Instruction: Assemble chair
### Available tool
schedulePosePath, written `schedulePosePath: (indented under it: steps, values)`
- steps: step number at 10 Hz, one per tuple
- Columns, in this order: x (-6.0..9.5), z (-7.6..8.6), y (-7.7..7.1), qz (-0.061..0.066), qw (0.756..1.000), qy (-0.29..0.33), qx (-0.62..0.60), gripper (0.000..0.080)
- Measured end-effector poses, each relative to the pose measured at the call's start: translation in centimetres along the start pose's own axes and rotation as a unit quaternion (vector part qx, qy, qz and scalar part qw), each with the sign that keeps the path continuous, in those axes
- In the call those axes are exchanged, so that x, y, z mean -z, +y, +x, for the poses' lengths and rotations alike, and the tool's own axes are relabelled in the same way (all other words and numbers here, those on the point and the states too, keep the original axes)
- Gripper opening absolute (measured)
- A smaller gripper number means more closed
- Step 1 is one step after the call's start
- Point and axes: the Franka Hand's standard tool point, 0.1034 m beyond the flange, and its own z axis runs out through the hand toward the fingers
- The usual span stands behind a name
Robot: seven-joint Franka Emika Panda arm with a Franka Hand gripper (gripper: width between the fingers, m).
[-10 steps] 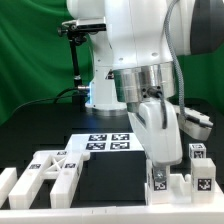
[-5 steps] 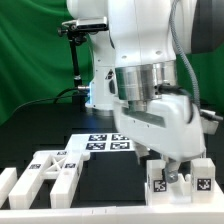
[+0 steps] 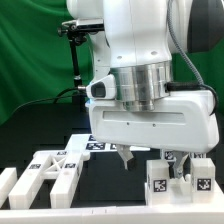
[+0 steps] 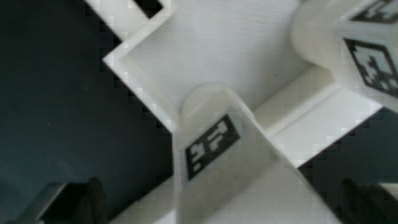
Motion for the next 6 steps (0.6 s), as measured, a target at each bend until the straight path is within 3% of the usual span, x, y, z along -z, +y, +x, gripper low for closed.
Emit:
schedulePosePath:
  steps: [1, 4, 6]
  values:
    - [-0.17, -0.2, -0.05, -0.006, 0.997, -0.002, 0.076, 0.0649]
    - [-0.16, -0.14, -0.01, -0.005, 0.997, -0.001, 0.08, 0.0621]
    - [-0.19, -0.18, -0.06, -0.005, 1.0, -0.001, 0.028, 0.0281]
